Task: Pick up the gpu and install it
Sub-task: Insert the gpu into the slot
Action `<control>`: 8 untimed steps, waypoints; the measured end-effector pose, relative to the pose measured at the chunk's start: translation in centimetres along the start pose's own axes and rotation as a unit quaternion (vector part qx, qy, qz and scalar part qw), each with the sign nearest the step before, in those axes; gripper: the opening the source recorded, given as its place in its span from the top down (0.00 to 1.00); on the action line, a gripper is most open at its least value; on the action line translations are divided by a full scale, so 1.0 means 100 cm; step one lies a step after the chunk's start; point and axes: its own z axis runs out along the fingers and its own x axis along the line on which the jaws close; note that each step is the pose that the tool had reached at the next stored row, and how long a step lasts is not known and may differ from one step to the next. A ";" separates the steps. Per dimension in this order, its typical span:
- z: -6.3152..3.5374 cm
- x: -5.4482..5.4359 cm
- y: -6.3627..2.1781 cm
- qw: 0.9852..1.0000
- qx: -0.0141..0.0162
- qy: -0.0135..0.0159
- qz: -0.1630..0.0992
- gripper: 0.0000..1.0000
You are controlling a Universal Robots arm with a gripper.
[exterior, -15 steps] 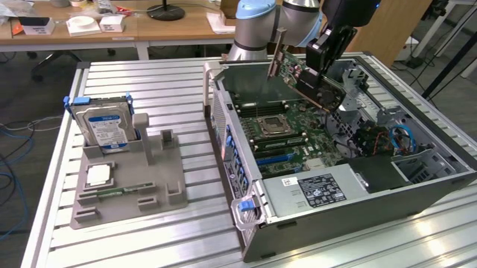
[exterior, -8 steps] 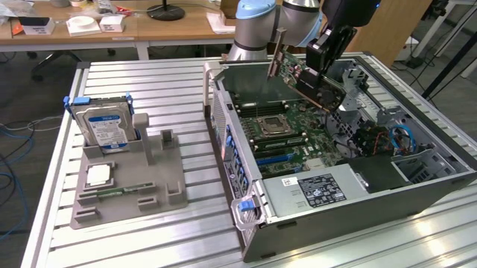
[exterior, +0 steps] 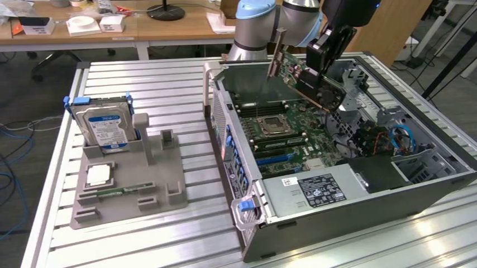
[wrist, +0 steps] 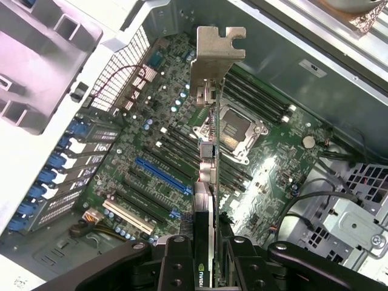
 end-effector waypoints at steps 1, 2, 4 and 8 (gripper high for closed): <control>0.0000 0.000 0.0000 1.000 0.000 0.000 -0.001 0.74; 0.0000 0.000 0.0000 1.000 0.000 0.000 -0.002 0.74; 0.0000 0.000 0.0000 1.000 0.000 0.000 -0.003 0.74; -0.0001 0.000 0.0000 1.000 0.000 0.000 -0.008 0.74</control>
